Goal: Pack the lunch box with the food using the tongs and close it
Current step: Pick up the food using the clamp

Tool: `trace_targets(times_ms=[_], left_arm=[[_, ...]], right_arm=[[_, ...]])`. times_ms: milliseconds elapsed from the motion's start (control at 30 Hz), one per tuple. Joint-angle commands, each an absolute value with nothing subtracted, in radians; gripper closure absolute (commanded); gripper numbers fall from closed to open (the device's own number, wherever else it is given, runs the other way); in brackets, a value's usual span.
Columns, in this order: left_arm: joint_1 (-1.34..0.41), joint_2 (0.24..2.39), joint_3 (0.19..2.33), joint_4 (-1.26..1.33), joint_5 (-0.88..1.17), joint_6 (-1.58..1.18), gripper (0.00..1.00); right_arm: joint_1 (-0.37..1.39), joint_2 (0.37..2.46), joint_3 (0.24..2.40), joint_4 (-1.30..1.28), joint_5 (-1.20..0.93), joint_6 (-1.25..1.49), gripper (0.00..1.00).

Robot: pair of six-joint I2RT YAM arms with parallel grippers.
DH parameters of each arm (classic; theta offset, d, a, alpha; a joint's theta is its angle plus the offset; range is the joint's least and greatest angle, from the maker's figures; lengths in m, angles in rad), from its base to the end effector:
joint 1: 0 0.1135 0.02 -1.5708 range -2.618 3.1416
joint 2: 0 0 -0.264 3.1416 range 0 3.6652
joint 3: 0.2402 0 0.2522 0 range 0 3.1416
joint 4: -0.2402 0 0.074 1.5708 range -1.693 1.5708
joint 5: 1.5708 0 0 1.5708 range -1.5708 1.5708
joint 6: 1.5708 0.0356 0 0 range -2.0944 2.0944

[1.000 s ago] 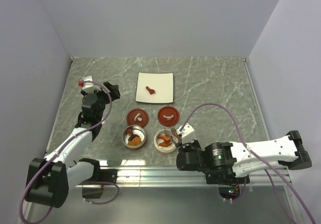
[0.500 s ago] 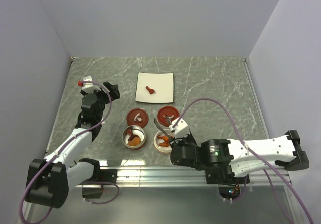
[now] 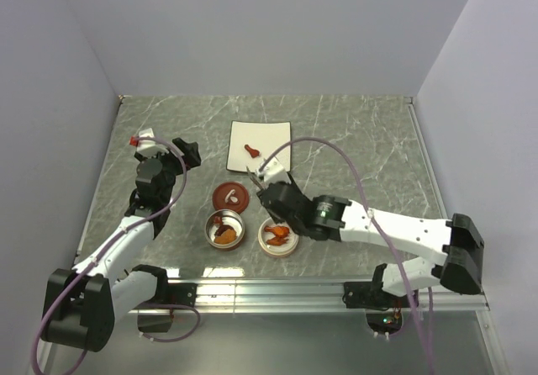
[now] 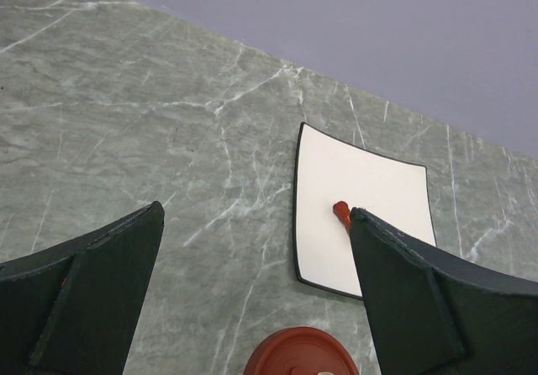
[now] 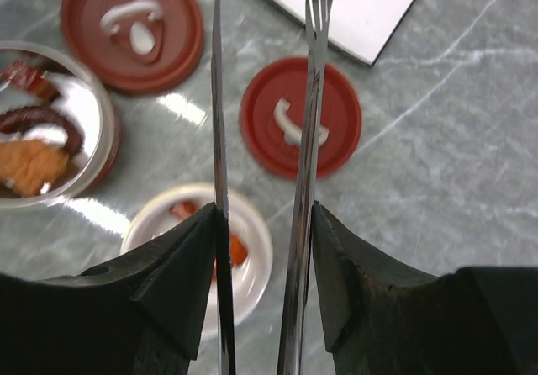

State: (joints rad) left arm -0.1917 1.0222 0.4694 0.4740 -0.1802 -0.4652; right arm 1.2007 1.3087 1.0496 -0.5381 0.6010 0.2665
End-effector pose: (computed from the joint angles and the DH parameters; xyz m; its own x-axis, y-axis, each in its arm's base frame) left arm 0.2280 -0.0377 0.2526 -0.0745 -0.4351 -0.8973 -0.0239 0.9003 -0.4346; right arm 0.1186 0.2500 0.2898 -0.4145 -0.4678 -0.7806 -0.5358 0.8188 -0.2062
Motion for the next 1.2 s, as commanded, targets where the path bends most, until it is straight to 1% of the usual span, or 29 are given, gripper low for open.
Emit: trace_targets(times_ms=[0,267,567,800,1167], left_arm=[[-0.195,1.002,0.463,0.514,-0.175,-0.465,0.01],[-0.193,1.020,0.466,0.520,-0.183,-0.462,0.01],[-0.193,1.061,0.480,0.525,-0.193,-0.457,0.01],[-0.193,1.069,0.483,0.525,-0.196,-0.459,0.01],[-0.193,1.072,0.485,0.523,-0.195,-0.459,0.01]], right_arm=[[1.085,1.356,1.108,-0.371,0.497,0.117,0.45],[0.914,1.489,1.192,-0.267,0.324,-0.049,0.45],[0.809,1.652,1.284,-0.247,0.250,-0.124,0.44],[0.775,1.733,1.289,-0.224,0.207,-0.135,0.44],[0.769,1.763,1.276,-0.216,0.161,-0.141,0.44]])
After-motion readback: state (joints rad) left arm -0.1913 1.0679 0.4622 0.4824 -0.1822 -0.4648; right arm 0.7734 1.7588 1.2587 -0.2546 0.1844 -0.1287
